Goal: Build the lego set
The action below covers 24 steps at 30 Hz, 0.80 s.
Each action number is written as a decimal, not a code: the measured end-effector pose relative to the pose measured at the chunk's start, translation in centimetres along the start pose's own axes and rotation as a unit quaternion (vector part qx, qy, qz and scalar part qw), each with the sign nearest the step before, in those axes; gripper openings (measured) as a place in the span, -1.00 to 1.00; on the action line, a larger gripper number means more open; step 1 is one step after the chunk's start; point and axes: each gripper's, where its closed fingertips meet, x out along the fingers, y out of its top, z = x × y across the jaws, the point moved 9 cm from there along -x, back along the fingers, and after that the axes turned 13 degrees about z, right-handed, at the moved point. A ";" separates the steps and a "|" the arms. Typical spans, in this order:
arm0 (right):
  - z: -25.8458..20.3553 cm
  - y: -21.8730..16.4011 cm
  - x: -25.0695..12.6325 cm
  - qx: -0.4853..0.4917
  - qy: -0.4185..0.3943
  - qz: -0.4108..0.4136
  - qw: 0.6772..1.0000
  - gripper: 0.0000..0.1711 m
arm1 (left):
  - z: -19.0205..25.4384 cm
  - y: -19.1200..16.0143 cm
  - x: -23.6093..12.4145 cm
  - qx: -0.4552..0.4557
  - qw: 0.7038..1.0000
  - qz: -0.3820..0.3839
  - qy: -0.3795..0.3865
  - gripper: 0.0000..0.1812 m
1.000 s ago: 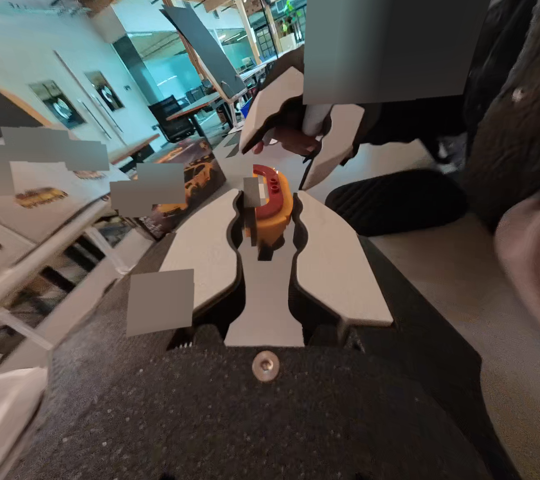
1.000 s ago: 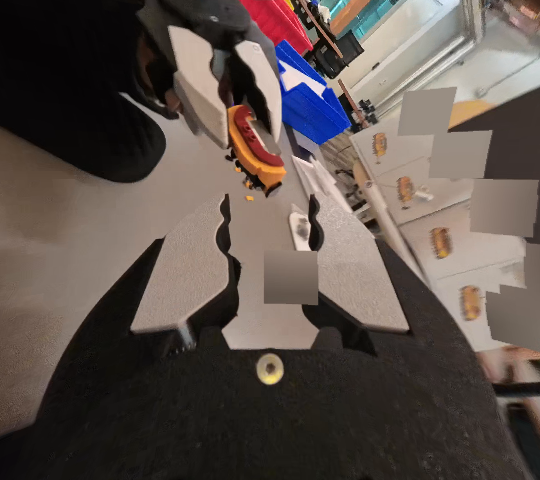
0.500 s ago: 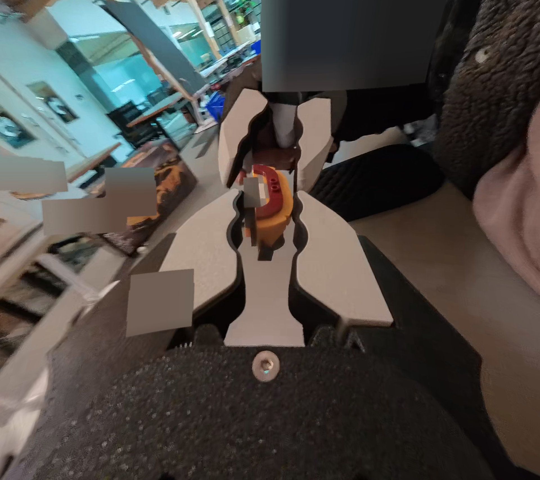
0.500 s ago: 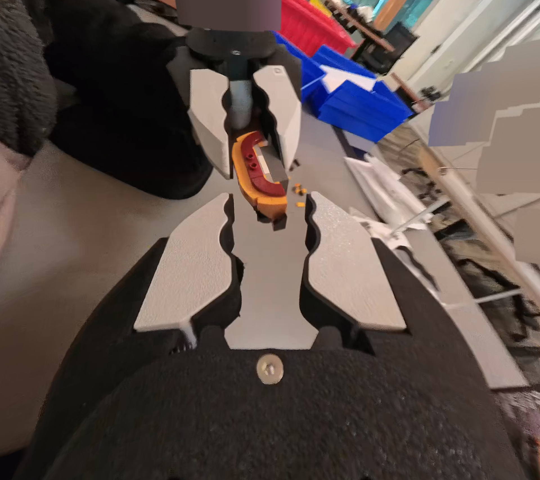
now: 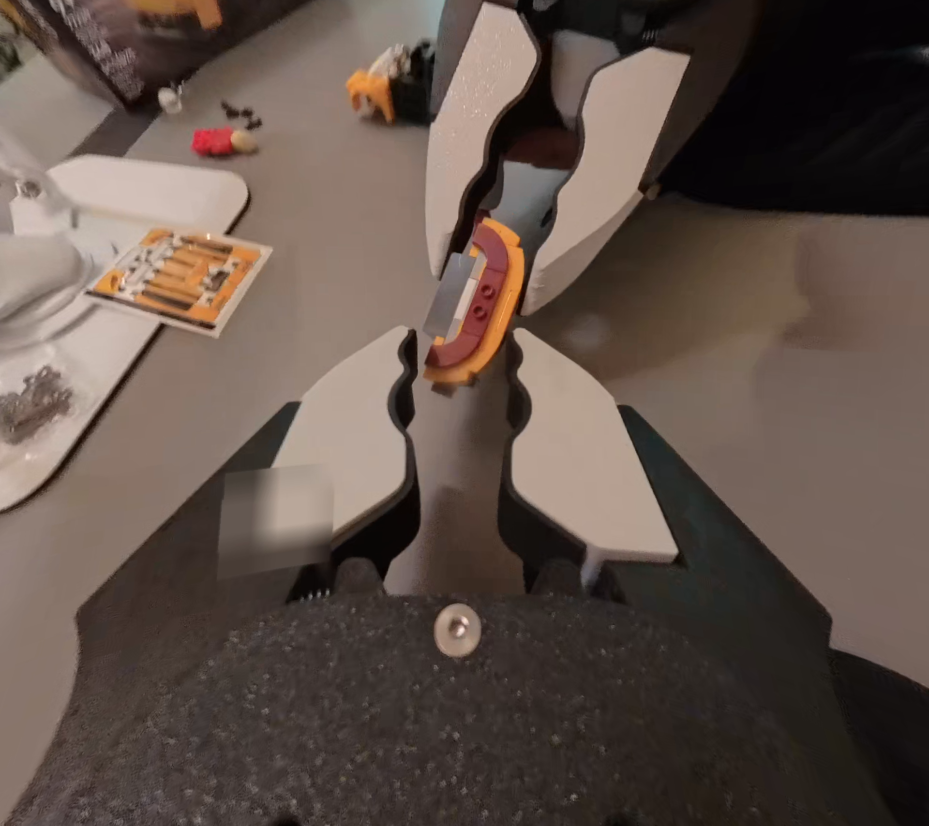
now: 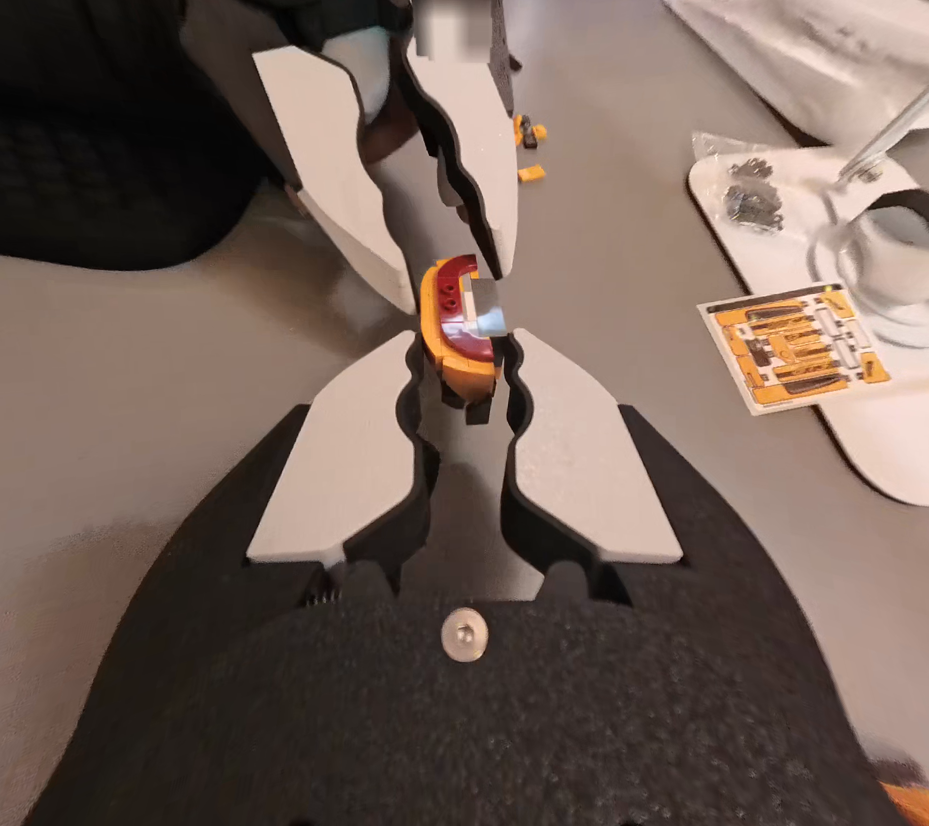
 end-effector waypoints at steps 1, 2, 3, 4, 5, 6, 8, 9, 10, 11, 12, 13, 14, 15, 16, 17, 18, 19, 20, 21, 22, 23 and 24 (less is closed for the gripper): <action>0.1 -0.2 0.4 0.004 0.003 -0.009 1.000 -0.64 | 0.0 -0.2 0.1 0.002 1.000 -0.020 0.006 -0.65; 0.2 -0.5 0.6 0.004 0.007 -0.014 1.000 -0.64 | 0.1 -0.4 0.3 0.006 0.999 -0.033 0.011 -0.65; 0.2 -0.7 0.8 0.003 0.011 -0.020 1.000 -0.64 | 0.2 -0.6 0.4 0.008 0.999 -0.045 0.014 -0.66; 0.3 -0.9 1.0 0.003 0.018 -0.027 0.999 -0.64 | 0.3 -0.7 0.5 0.008 0.998 -0.057 0.014 -0.66; 0.3 -1.2 1.0 0.001 0.021 -0.032 0.999 -0.64 | 0.3 -0.8 0.7 0.009 0.998 -0.064 0.015 -0.66; 0.4 -1.3 1.1 0.002 0.022 -0.033 0.999 -0.64 | 0.4 -0.9 0.7 0.013 0.997 -0.068 0.018 -0.66; 0.5 -1.5 1.1 0.009 0.027 -0.039 0.999 -0.64 | 0.5 -0.9 0.8 0.018 0.997 -0.076 0.020 -0.66; 0.5 -1.7 1.2 0.011 0.028 -0.046 0.998 -0.64 | 0.5 -0.9 0.9 0.020 0.996 -0.080 0.021 -0.66; 0.5 -1.9 1.3 0.008 0.029 -0.055 0.998 -0.64 | 0.6 -0.9 1.0 0.023 0.996 -0.086 0.022 -0.66; 0.4 -2.1 1.4 0.001 0.027 -0.063 0.998 -0.63 | 0.6 -1.0 1.1 0.028 0.995 -0.090 0.024 -0.66; 0.4 -2.2 1.5 -0.005 0.025 -0.065 0.998 -0.62 | 0.7 -1.0 1.1 0.033 0.995 -0.090 0.026 -0.66; 0.3 -2.1 1.5 -0.006 0.025 -0.064 0.998 -0.60 | 0.7 -1.0 1.1 0.037 0.995 -0.091 0.026 -0.66; 0.3 -2.1 1.5 -0.003 0.024 -0.064 0.998 -0.60 | 0.7 -1.0 1.1 0.038 0.995 -0.091 0.028 -0.66; 0.4 -2.0 1.4 0.001 0.024 -0.061 0.998 -0.59 | 0.6 -1.1 1.1 0.037 0.995 -0.091 0.029 -0.66; 0.4 -2.0 1.4 0.002 0.022 -0.059 0.998 -0.57 | 0.6 -1.1 1.2 0.037 0.994 -0.094 0.031 -0.66; 0.5 -1.9 1.3 0.002 0.018 -0.057 0.998 -0.54 | 0.6 -1.2 1.2 0.038 0.994 -0.094 0.032 -0.65; 0.6 -1.8 1.1 0.003 0.014 -0.053 0.998 -0.53 | 0.6 -1.1 1.1 0.038 0.995 -0.089 0.034 -0.64; 0.7 -1.5 0.8 0.006 0.008 -0.043 0.999 -0.50 | 0.6 -0.9 1.0 0.037 0.996 -0.079 0.034 -0.64; 0.8 -1.1 0.5 0.010 -0.002 -0.029 1.000 -0.49 | 0.6 -0.6 0.8 0.033 0.997 -0.060 0.034 -0.62; 1.0 -0.6 0.0 0.014 -0.016 -0.009 1.000 -0.48 | 0.5 -0.3 0.5 0.026 0.998 -0.034 0.035 -0.62; 1.4 0.1 -0.5 0.019 -0.034 0.015 0.999 -0.48 | 0.3 0.1 0.1 0.017 0.999 -0.009 0.042 -0.62; 1.8 0.8 -1.1 0.024 -0.056 0.040 0.997 -0.46 | 0.0 0.6 -0.2 0.006 0.999 0.016 0.052 -0.63; 2.2 1.6 -1.7 0.028 -0.081 0.067 0.994 -0.46 | -0.3 1.0 -0.7 -0.006 0.997 0.039 0.065 -0.66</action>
